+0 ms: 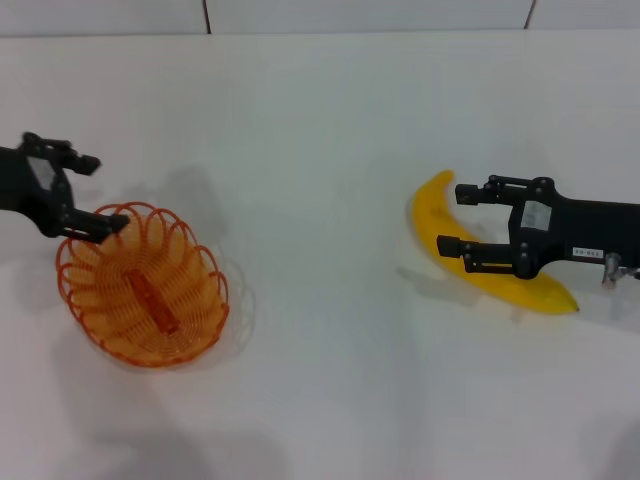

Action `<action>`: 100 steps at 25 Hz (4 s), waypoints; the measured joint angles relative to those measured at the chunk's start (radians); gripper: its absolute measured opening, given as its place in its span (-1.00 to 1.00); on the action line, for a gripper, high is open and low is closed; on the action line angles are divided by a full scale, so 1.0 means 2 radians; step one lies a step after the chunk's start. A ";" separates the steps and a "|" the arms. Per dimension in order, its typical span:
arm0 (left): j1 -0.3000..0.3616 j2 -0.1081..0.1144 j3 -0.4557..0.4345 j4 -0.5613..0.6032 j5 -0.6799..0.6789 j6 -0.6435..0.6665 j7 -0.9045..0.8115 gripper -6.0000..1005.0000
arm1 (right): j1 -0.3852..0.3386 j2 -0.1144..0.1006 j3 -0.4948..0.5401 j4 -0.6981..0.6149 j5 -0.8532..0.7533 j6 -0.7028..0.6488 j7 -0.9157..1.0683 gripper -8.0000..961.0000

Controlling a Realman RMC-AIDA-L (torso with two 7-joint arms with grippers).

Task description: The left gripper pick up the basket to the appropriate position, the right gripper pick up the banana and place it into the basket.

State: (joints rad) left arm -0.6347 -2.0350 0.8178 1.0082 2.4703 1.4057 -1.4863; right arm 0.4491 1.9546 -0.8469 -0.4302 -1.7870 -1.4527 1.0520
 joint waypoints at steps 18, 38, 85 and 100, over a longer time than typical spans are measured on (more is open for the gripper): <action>-0.041 0.003 -0.012 -0.085 0.045 -0.038 0.001 0.34 | 0.002 0.001 -0.001 0.000 -0.001 0.000 0.000 0.58; -0.048 -0.003 0.005 -0.089 0.041 -0.065 0.001 -0.42 | 0.002 0.001 0.000 0.001 -0.001 0.000 0.000 0.57; -0.087 -0.003 -0.038 -0.246 -0.103 -0.143 -0.173 -0.88 | 0.010 0.010 0.014 0.001 0.002 0.022 -0.001 0.55; -0.130 -0.002 -0.024 -0.283 -0.090 -0.192 -0.193 -0.82 | 0.025 0.021 0.014 0.001 0.006 0.046 -0.001 0.55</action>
State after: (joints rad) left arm -0.8951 -2.0390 0.7701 0.4423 2.2903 1.0222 -1.8720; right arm 0.4991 1.9961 -0.8192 -0.4273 -1.7747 -1.3606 1.0491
